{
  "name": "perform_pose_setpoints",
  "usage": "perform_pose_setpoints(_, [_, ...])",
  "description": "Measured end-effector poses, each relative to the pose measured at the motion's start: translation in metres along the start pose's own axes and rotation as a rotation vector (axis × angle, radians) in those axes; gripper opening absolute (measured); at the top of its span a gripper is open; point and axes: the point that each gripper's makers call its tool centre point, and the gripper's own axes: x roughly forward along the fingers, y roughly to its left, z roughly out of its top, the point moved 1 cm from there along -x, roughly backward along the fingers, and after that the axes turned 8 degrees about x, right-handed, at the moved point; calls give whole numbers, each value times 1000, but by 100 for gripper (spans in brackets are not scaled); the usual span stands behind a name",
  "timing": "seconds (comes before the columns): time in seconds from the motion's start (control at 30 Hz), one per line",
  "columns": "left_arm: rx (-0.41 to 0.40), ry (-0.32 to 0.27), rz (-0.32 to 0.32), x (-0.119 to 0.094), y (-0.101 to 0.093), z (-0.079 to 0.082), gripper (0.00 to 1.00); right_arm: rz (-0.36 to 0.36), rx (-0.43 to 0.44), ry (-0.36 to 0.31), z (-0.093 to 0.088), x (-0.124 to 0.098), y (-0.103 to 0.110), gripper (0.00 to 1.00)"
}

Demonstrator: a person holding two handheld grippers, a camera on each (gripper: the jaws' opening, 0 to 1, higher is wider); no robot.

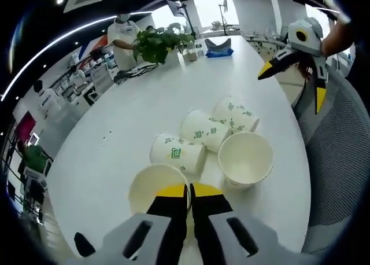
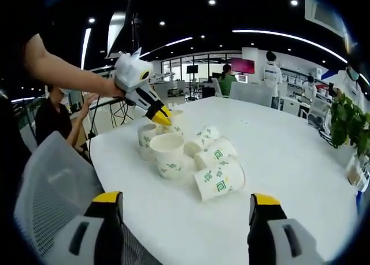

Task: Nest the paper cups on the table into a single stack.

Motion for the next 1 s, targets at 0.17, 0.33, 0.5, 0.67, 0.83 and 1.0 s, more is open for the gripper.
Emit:
perform_pose_setpoints(0.17, [-22, -9, 20, -11, 4, 4, 0, 8, -6, 8, -1, 1, 2, 91])
perform_pose_setpoints(0.33, [-39, -13, 38, -21, 8, 7, 0, 10, -4, 8, -1, 1, 3, 91])
perform_pose_setpoints(0.5, [-55, -19, 46, -31, 11, 13, 0, 13, -10, 14, -2, 1, 3, 91])
perform_pose_setpoints(0.67, [-58, -14, 45, -40, 12, 20, 0, 17, -15, 19, -3, 1, 5, 91])
perform_pose_setpoints(0.83, [-57, -14, 45, -49, 11, 27, 0, 15, -13, 17, -2, 1, 4, 91])
perform_pose_setpoints(1.0, [-72, -4, 47, -60, 13, 34, 0, 10, -6, 11, -1, 1, 3, 91])
